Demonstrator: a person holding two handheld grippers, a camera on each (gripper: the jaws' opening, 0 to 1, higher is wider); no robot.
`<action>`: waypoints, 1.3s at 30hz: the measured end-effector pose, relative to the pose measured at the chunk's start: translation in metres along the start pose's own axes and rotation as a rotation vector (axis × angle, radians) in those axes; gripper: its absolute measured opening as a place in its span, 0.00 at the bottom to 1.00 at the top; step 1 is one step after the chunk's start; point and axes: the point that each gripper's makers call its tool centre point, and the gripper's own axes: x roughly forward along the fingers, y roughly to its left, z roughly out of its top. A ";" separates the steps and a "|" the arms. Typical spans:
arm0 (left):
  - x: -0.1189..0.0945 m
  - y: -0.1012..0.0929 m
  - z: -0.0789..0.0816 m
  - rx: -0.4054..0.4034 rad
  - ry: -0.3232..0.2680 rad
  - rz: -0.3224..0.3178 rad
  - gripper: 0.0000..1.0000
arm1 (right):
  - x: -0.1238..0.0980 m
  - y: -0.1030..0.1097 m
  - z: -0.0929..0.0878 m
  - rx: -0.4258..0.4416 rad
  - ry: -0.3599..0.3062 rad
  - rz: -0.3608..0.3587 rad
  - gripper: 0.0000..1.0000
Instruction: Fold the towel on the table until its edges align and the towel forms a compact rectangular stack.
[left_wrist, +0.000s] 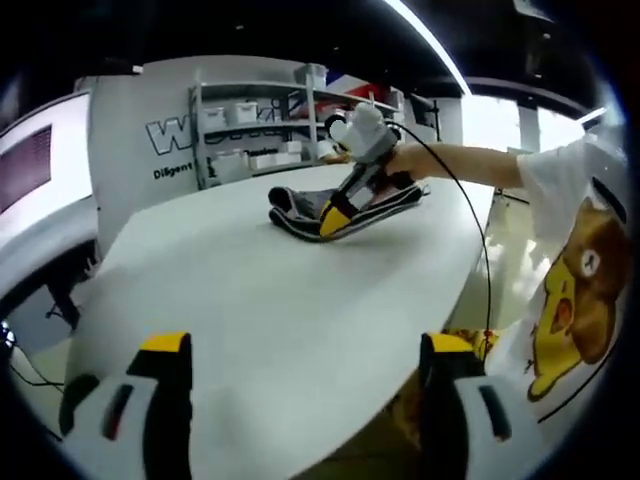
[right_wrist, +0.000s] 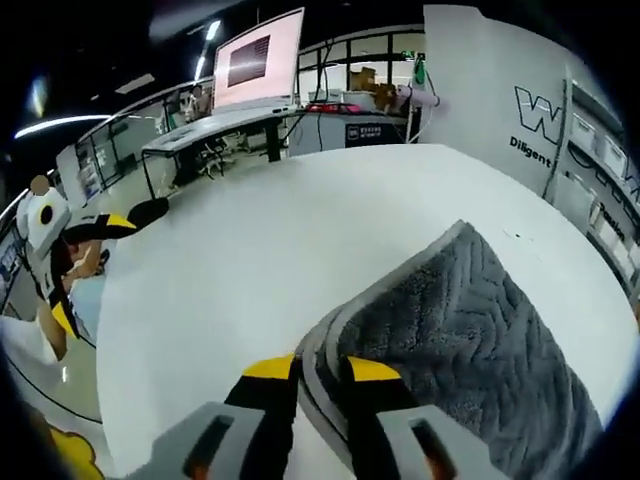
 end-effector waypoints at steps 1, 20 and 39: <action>0.000 -0.001 0.000 -0.001 0.000 0.001 0.99 | 0.000 0.002 -0.001 0.007 0.000 0.009 0.26; 0.003 -0.021 0.020 0.013 -0.020 -0.010 0.99 | -0.022 0.034 -0.003 -0.055 -0.149 0.116 0.56; 0.012 -0.037 0.028 0.013 -0.031 -0.020 0.99 | -0.184 -0.085 -0.063 0.022 -0.333 -0.202 0.72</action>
